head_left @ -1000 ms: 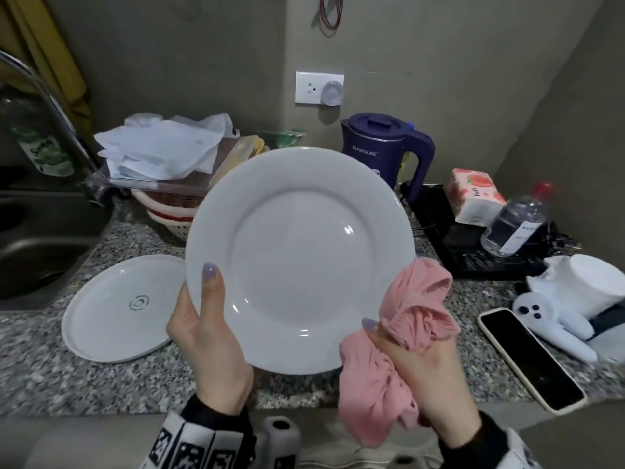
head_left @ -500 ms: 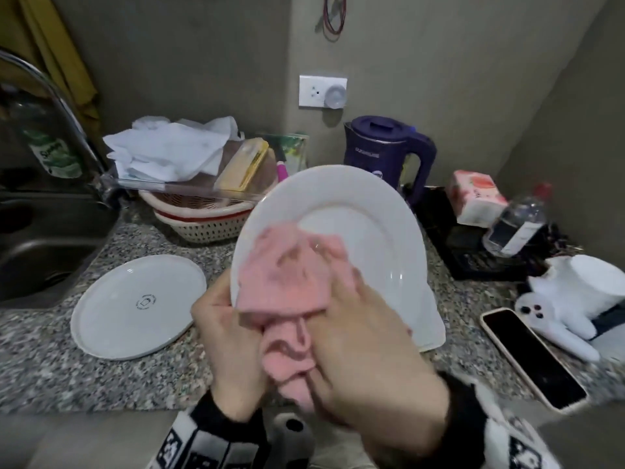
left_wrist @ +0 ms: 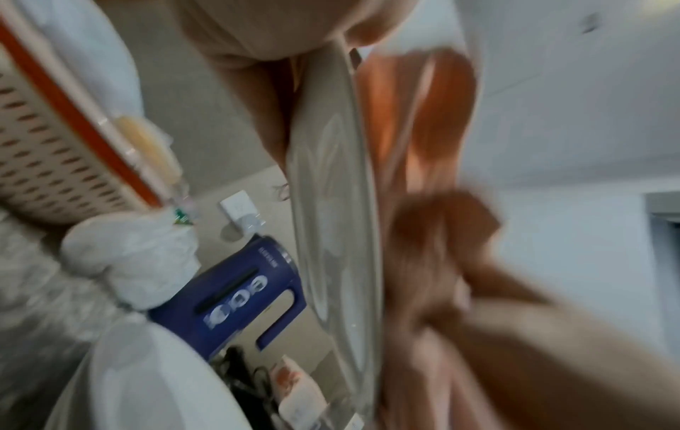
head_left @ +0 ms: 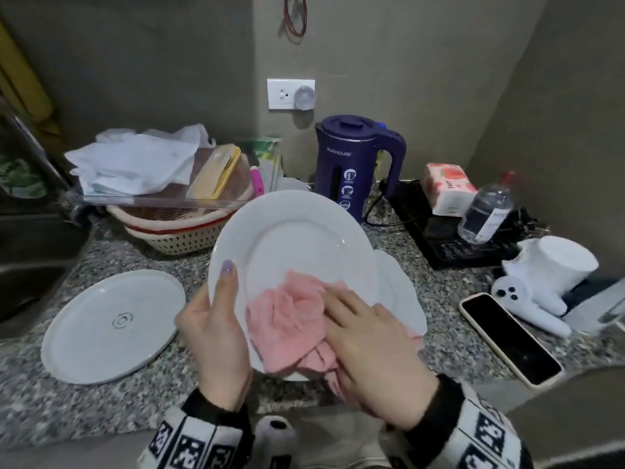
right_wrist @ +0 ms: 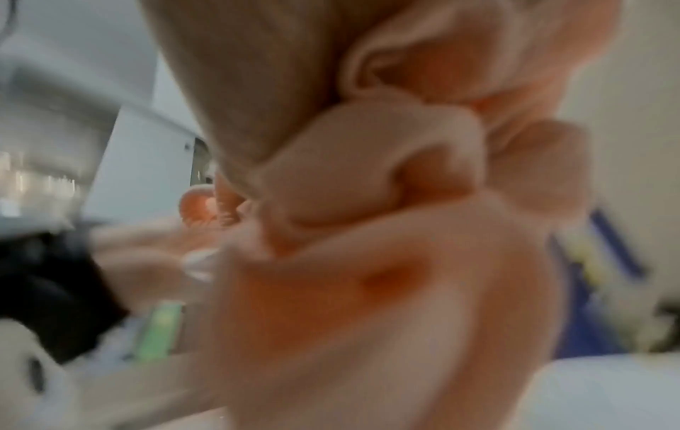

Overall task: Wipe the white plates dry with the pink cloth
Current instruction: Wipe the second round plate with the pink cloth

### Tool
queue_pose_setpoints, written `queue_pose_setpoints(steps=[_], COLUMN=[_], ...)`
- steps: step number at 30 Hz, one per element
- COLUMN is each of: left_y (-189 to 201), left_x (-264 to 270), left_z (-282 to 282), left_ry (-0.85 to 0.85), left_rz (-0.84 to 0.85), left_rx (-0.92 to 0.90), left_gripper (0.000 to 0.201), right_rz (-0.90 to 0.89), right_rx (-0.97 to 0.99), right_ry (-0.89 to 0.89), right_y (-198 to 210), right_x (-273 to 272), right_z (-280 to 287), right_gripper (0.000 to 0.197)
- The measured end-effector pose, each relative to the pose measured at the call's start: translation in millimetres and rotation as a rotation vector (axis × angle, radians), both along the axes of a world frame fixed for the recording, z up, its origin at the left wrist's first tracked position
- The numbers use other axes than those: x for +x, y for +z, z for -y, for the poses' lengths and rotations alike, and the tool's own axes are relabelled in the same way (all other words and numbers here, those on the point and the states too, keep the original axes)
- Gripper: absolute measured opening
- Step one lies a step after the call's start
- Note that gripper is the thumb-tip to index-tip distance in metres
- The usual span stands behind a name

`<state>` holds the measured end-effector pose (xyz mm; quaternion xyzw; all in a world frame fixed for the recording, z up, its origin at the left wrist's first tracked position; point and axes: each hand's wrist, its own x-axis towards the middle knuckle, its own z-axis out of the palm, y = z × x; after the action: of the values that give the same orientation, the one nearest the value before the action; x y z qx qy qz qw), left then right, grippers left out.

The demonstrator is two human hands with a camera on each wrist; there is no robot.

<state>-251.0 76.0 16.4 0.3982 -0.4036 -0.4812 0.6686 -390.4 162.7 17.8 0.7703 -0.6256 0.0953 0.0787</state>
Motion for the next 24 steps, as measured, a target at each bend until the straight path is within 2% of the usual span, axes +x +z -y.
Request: queue_pose_setpoints(steps=[1,3,4,6,9,11,14,18,22,24], left_y=[-1,-3,-10,-20,-33,-41,-52,-64,-66,-68], left_x=[-4,-20,-26,-43,-68,-83,-100,-111,-112,-112], left_z=[7,20,27,35,39,38,36,36,34,34], left_ry=[0.006,-0.021,-0.039,-0.078,-0.126,-0.149,-0.176,-0.177,-0.161,-0.146], left_rz=[-0.069,-0.102,-0.099,-0.095,-0.093,-0.084,-0.064,-0.037,-0.044,-0.053], left_rx=[0.053,0.143,0.199,0.33,0.483,0.554,0.609,0.672,0.705,0.706], left_gripper=[0.014,0.011,0.011,0.012,0.018,0.013,0.014,0.019,0.022,0.022], right_rz=[0.011,0.118,0.25,0.638,1.201,1.413,1.458,1.568,1.674,1.704], right_rx=[0.039,0.071,0.067,0.014,-0.161,-0.208,-0.238,-0.214,-0.131,-0.126], right_ry=[-0.084,-0.271,-0.364,-0.51,-0.522,-0.57,-0.634,-0.659,-0.629,-0.608], right_y=[-3,-14,-16,-15,-7,-15,-32,-46,-50,-49], right_x=[-13,-46,-59,-81,-91,-96,-99,-99,-92,-90], right_z=[-1,-5,-9,-20,-31,-37,-43,-43,-40,-39], right_gripper=[0.054,0.037,0.034,0.036,0.04,0.052,0.074,0.07,0.081,0.076])
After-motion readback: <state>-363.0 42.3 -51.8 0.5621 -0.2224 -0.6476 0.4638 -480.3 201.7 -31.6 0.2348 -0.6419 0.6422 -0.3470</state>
